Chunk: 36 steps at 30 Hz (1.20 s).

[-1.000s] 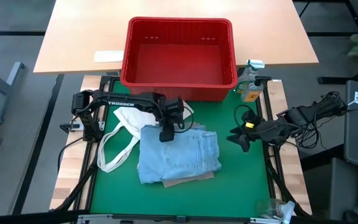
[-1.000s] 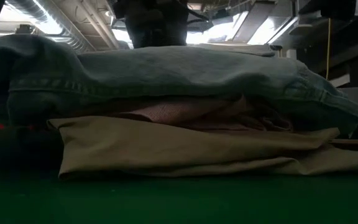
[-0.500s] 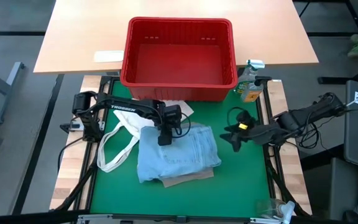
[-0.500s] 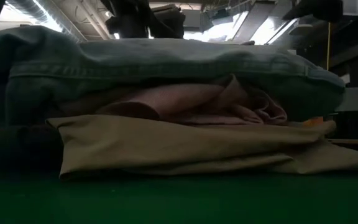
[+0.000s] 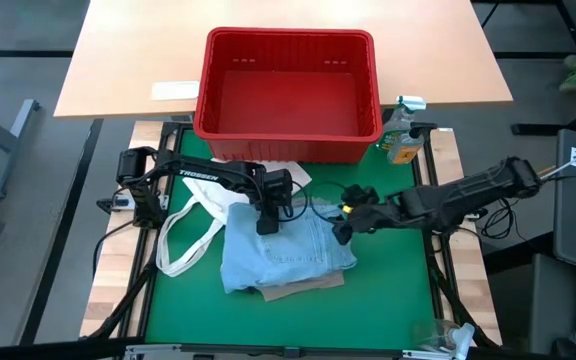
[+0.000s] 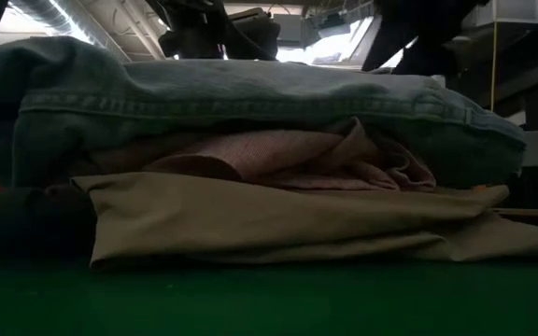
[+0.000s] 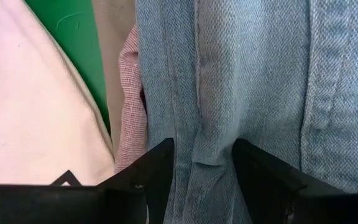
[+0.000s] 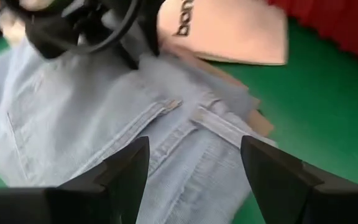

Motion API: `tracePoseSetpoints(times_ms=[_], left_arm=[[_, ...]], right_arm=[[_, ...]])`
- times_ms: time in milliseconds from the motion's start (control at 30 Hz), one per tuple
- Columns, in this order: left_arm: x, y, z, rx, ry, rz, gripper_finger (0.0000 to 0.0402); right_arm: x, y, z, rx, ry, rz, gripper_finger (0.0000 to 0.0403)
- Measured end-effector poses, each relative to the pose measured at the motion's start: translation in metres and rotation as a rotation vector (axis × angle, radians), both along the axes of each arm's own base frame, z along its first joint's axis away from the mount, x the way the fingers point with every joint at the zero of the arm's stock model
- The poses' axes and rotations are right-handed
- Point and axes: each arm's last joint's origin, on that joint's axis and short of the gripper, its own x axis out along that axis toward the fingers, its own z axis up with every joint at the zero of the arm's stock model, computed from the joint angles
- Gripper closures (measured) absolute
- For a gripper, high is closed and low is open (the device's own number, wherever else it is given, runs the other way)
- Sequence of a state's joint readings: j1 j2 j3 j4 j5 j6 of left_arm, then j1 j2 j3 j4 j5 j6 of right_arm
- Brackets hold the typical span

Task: Fold laundry
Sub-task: Put the stacked clothing into the red laundry bin

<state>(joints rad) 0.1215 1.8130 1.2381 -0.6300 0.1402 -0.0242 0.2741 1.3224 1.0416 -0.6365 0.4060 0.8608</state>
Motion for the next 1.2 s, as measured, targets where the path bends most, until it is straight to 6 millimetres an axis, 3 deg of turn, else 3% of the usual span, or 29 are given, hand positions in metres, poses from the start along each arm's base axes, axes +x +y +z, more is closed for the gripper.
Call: tracePoseSetpoints(times_ms=[300, 567, 900, 1200], left_arm=[[0.001, 0.000, 0.000, 0.000, -0.006, 0.000, 0.0237], [0.001, 0.000, 0.000, 0.019, -0.012, 0.006, 0.0237], [0.002, 0.001, 0.000, 0.025, -0.013, 0.008, 0.0237], [0.002, 0.000, 0.000, -0.009, -0.007, 0.064, 0.0237]], right_arm=[[0.034, -0.012, -0.041, 0.072, 0.153, 0.116, 0.0149], [0.047, -0.008, -0.074, 0.042, 0.278, 0.156, 0.0149], [0.054, -0.006, -0.096, 0.060, 0.353, 0.169, 0.0149], [0.054, -0.005, -0.096, 0.085, 0.358, 0.184, 0.0149]])
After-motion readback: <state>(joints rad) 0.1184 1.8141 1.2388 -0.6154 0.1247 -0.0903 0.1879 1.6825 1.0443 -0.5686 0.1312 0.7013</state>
